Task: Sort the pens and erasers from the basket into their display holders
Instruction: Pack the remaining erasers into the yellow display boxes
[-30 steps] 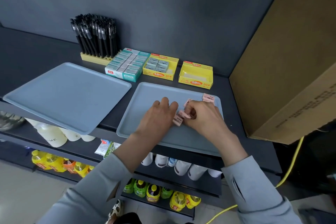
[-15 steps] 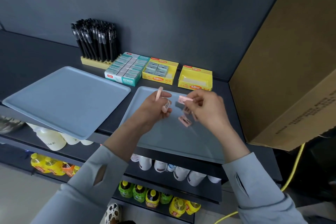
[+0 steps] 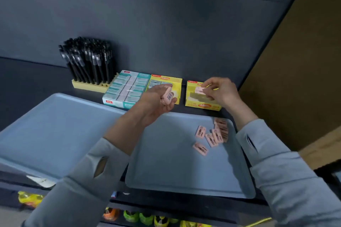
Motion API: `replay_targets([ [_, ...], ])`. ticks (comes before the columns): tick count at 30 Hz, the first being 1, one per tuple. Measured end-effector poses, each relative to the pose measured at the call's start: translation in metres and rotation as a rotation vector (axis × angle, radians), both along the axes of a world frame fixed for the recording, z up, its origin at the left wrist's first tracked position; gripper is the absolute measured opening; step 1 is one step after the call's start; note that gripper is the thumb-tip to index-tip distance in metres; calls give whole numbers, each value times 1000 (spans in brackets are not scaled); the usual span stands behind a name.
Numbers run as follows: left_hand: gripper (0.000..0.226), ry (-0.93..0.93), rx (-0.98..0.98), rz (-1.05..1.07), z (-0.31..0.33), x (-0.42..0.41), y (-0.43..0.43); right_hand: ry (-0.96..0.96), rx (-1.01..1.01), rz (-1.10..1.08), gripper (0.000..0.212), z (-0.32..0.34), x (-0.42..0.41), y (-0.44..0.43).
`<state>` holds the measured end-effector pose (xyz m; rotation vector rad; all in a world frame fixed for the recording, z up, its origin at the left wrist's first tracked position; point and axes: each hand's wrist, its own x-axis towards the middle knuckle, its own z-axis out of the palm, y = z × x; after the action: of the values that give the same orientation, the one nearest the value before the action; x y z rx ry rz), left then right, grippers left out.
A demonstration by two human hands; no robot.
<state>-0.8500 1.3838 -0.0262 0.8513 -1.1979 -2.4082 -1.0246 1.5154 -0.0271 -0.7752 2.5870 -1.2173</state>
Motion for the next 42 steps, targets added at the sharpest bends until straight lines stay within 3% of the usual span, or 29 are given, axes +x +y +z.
replay_targets([
  [4, 16, 16, 3, -107, 1, -10, -23, -23, 131, 5, 14, -16, -22, -30],
  [8, 16, -11, -12, -161, -6, -19, -39, -35, 119, -14, 13, -31, -26, -40],
  [18, 27, 35, 67, -114, -4, -34, -41, 385, 225, 79, 14, -44, -18, -46],
  [24, 29, 19, -97, -135, -14, -38, -29, 500, 348, 157, 21, -48, -21, -49],
  [28, 22, -31, -289, -171, -19, -38, -24, 347, 190, 89, 16, -32, -21, -48],
  [31, 17, -74, -388, -170, -17, -42, -21, -117, -208, 114, 13, -8, -11, -50],
  [33, 12, -116, -449, -173, -16, -45, -20, -366, -305, 277, 14, 5, -2, -48],
  [36, 12, -136, -497, -202, -15, -47, -16, -410, -297, 378, 9, 11, 1, -46],
  [39, 9, -113, -424, -158, -15, -48, -16, -420, -352, 162, 10, 7, -14, -39],
  [42, 25, -73, -233, -113, -15, -47, -23, -321, -200, 27, 9, -5, -31, -27],
])
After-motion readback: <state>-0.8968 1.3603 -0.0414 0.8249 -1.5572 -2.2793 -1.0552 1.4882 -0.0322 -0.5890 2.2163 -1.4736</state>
